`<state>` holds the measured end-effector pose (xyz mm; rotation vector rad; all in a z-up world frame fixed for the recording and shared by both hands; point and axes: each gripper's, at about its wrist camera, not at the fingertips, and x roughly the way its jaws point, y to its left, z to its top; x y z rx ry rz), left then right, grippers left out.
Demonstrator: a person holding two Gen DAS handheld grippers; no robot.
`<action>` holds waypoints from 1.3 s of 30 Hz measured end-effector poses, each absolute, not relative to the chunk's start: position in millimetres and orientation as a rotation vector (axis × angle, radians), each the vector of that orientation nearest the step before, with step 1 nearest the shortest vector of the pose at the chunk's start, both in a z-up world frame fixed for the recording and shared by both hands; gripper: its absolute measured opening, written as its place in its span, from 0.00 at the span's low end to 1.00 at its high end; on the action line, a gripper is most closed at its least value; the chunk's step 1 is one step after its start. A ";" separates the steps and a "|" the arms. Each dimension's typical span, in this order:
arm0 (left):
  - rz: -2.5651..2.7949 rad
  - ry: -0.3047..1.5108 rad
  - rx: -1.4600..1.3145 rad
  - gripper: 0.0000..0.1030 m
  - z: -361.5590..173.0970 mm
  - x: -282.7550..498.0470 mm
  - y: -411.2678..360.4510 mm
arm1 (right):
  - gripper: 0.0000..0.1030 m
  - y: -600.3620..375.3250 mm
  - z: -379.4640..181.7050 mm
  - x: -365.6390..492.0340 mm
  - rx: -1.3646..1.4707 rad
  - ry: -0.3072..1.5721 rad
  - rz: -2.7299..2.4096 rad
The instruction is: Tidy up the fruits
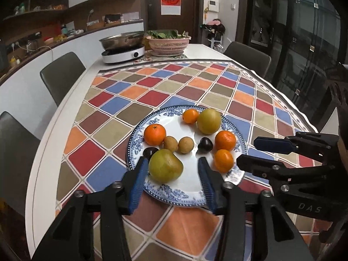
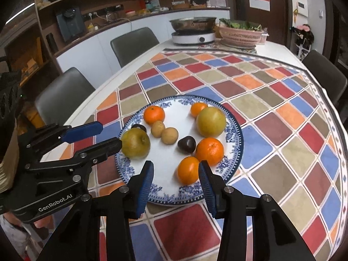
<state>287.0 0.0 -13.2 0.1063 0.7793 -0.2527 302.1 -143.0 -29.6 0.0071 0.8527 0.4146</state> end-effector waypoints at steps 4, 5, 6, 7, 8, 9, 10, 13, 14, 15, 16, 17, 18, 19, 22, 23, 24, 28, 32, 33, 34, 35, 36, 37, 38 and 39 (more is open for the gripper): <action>-0.217 0.755 0.118 0.67 -2.2 267.1 -2.4 | 0.42 -150.1 -14.8 282.5 -0.001 0.816 0.394; -0.202 0.749 0.123 0.69 0.7 261.5 -3.0 | 0.42 -152.1 -12.0 278.0 -0.002 0.811 0.390; -0.190 0.741 0.128 0.71 3.8 255.3 -3.5 | 0.43 -154.5 -8.5 271.7 -0.004 0.806 0.385; -0.180 0.736 0.130 0.75 6.2 250.6 -4.0 | 0.45 -156.3 -6.7 267.4 -0.005 0.802 0.380; -0.161 0.726 0.128 0.80 9.6 243.0 -3.6 | 0.51 -158.5 -4.4 262.5 -0.006 0.796 0.373; -0.148 0.717 0.126 0.82 11.8 237.5 -3.5 | 0.54 -161.0 -1.9 257.0 -0.005 0.789 0.364; -0.140 0.711 0.123 0.85 13.6 232.2 -3.3 | 0.57 -163.9 1.0 251.1 -0.003 0.780 0.353; -0.121 0.696 0.113 0.91 18.8 215.5 -4.4 | 0.58 -170.7 8.7 233.8 -0.006 0.757 0.329; -0.116 0.691 0.109 0.94 20.5 208.5 -5.0 | 0.59 -172.6 10.7 228.6 -0.007 0.751 0.323; -0.113 0.688 0.108 0.95 21.5 204.6 -5.6 | 0.61 -174.7 13.0 223.0 -0.007 0.745 0.317; -0.109 0.684 0.110 0.97 22.5 199.9 -6.5 | 0.64 -176.5 15.4 216.8 -0.006 0.736 0.312; -0.104 0.681 0.111 0.98 23.6 194.1 -7.5 | 0.65 -178.5 17.7 210.0 -0.005 0.725 0.306; -0.096 0.678 0.108 0.99 24.4 189.0 -8.1 | 0.66 -179.9 19.8 203.2 -0.008 0.714 0.298; -0.090 0.675 0.100 0.99 25.6 183.0 -8.2 | 0.67 -180.9 21.3 198.4 -0.013 0.707 0.293; -0.094 0.672 0.080 1.00 28.5 167.7 -8.6 | 0.67 -184.6 25.6 180.1 -0.022 0.685 0.280; -0.093 0.669 0.080 1.00 29.7 162.3 -9.5 | 0.67 -186.3 26.5 174.9 -0.020 0.681 0.276; -0.090 0.666 0.084 1.00 30.9 157.4 -11.0 | 0.69 -187.9 27.5 169.3 -0.017 0.677 0.274; -0.097 0.644 0.094 1.00 38.0 136.0 -16.7 | 0.71 -192.9 30.8 145.6 -0.016 0.658 0.267; -0.105 0.619 0.108 1.00 45.0 115.8 -23.1 | 0.71 -199.8 31.5 126.2 0.000 0.649 0.264; -0.105 0.615 0.109 1.00 46.2 113.3 -24.6 | 0.71 -201.8 31.6 122.0 0.004 0.649 0.263; -0.106 0.608 0.112 1.00 48.0 108.2 -26.1 | 0.71 -203.9 31.8 117.5 0.009 0.646 0.262; -0.107 0.602 0.114 1.00 49.4 103.6 -27.2 | 0.71 -205.2 32.1 113.8 0.013 0.644 0.260; -0.107 0.598 0.115 1.00 50.6 100.6 -27.7 | 0.71 -206.7 32.3 109.7 0.016 0.641 0.258; -0.107 0.593 0.117 1.00 52.0 97.3 -28.1 | 0.71 -208.1 32.6 105.8 0.019 0.641 0.258; -0.106 0.586 0.120 1.00 54.0 92.3 -28.4 | 0.71 -209.3 32.7 102.7 0.023 0.641 0.260; -0.104 0.582 0.121 1.00 55.2 90.1 -28.5 | 0.71 -210.6 33.8 98.4 0.027 0.637 0.261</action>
